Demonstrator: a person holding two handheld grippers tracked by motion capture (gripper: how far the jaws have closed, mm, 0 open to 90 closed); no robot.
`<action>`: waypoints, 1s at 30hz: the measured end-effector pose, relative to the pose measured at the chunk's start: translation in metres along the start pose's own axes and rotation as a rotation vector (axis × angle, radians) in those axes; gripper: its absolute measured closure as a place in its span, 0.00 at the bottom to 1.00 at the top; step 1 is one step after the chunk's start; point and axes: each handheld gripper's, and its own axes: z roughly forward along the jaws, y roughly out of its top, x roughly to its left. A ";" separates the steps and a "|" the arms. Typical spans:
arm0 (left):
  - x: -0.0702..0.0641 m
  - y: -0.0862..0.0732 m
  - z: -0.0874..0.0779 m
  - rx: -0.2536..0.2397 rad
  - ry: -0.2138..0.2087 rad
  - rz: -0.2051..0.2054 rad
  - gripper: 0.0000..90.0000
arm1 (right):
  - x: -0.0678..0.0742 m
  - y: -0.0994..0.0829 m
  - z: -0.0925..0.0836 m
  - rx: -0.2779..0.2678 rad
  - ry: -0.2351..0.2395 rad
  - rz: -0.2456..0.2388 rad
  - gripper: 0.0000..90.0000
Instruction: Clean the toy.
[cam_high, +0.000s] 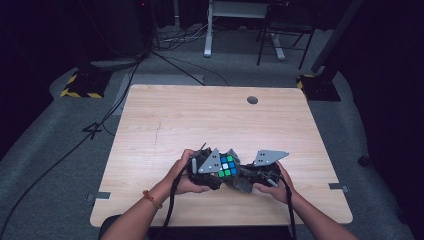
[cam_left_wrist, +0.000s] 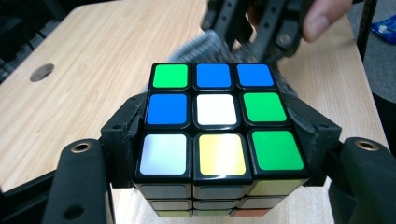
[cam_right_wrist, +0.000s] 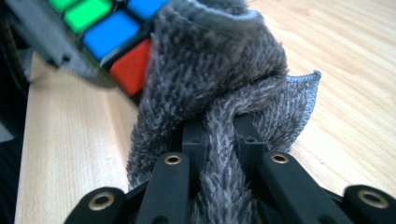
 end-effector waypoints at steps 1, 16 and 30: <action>0.001 0.000 -0.001 -0.005 0.003 -0.006 0.37 | 0.001 0.000 0.000 0.003 0.004 -0.002 0.88; -0.009 0.002 0.007 0.014 -0.040 0.032 0.37 | 0.001 0.006 -0.017 -0.060 -0.018 -0.011 0.88; 0.012 -0.010 -0.013 -0.018 0.053 -0.040 0.37 | -0.016 -0.003 -0.020 0.060 -0.081 -0.055 0.88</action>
